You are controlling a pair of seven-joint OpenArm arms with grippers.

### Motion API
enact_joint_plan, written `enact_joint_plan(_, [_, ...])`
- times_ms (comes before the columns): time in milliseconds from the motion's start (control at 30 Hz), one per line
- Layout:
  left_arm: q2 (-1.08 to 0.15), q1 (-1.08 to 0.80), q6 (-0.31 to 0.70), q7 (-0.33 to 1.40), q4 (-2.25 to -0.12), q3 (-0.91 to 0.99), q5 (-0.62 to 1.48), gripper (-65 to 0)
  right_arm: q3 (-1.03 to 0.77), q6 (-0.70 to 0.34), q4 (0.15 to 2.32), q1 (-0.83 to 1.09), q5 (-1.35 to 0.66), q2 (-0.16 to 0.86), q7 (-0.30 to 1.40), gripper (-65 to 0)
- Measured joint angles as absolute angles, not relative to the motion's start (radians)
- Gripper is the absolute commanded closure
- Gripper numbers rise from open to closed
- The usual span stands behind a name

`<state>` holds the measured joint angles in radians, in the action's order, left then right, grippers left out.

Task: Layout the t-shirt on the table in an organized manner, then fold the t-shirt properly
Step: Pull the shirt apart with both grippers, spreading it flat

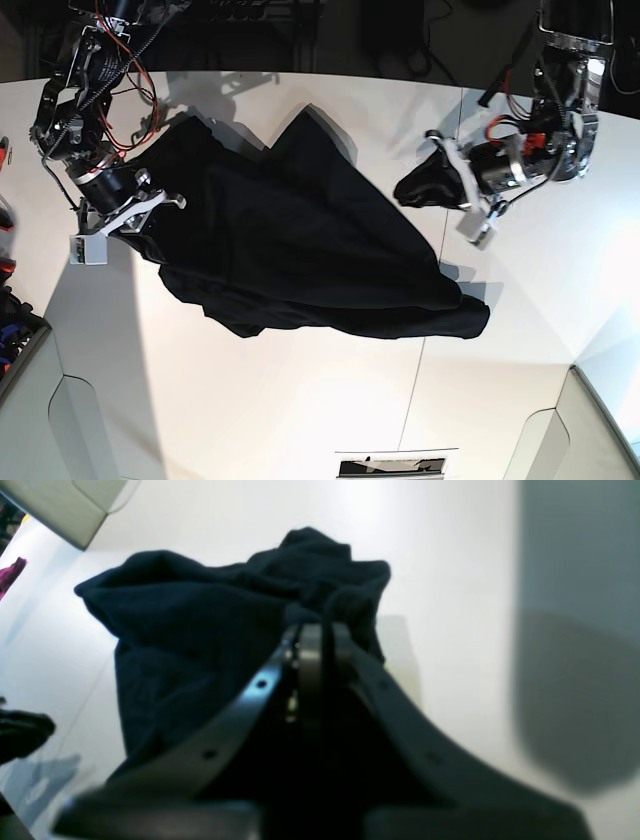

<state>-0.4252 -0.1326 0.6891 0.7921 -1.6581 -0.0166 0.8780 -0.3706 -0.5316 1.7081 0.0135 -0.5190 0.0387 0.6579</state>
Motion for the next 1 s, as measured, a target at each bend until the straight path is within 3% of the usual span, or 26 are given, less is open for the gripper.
enact_joint_plan(200, [-0.398, -0.127, 0.688, 0.679, -1.695, -0.149, 0.579, 0.0, -0.359, -0.532, 1.708, 0.014, -0.508, -0.004, 0.659, 0.0])
enact_joint_plan(367, [-0.348, -0.131, 0.69, 0.678, -1.694, -0.285, 0.562, 0.0, -0.36, -0.532, 1.706, 0.014, -0.505, 0.0, 0.659, 0.0])
enact_joint_plan(600, [-0.325, -0.136, 0.692, 0.662, -1.64, -0.31, 0.463, 0.0, -0.36, -0.532, 1.704, 0.014, -0.478, 0.0, 0.659, 0.0])
enact_joint_plan(833, [-0.445, -0.13, 0.726, 0.502, -1.533, -0.299, 0.458, 0.0, -0.365, -0.532, 1.703, 0.014, -0.478, 0.059, 0.655, 0.0])
enact_joint_plan(1000, [-0.566, -0.131, 0.731, 0.48, -1.518, -0.297, 0.472, 0.0, -0.404, -0.532, 1.703, 0.014, -0.478, 0.099, 0.654, 0.0])
